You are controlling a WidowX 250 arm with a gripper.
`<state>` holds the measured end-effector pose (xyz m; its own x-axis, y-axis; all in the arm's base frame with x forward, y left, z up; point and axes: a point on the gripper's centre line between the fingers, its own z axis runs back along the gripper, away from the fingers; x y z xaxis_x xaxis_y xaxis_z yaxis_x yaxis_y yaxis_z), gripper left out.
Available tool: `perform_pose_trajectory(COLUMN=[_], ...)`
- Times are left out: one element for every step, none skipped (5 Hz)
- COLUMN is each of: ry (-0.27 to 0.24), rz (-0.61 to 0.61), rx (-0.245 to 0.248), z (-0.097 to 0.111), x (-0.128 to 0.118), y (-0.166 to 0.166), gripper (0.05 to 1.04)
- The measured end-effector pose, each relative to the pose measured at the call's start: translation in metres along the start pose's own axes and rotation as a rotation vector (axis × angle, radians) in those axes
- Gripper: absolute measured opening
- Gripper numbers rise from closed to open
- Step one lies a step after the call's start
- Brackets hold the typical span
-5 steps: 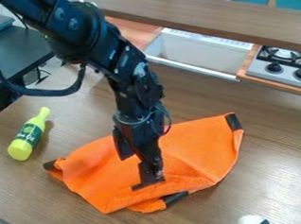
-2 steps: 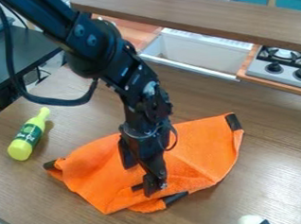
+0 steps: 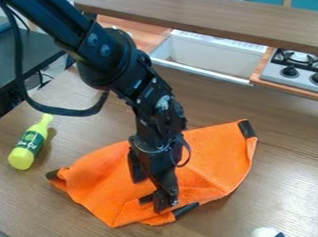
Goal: Unfold the cloth from bottom right to top left
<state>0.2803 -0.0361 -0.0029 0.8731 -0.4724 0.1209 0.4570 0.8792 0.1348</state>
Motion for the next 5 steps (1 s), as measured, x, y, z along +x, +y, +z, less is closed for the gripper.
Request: perform_pose_trajectory(ry=[0.005, 0.012, 0.012, 0.006, 0.0], rz=[-0.013, -0.009, -0.002, -0.009, -0.015], rx=[0.017, 0.035, 0.045, 0.05, 0.053], z=[-0.0013, -0.0029, -0.0032, -0.003, -0.0027], x=[0.0005, -0.0009, -0.0021, -0.0029, -0.0033], y=[-0.0021, -0.0044, -0.0036, -0.0036, -0.0048], gripper=[0.999, 0.955, 0.681, 0.406, 0.213])
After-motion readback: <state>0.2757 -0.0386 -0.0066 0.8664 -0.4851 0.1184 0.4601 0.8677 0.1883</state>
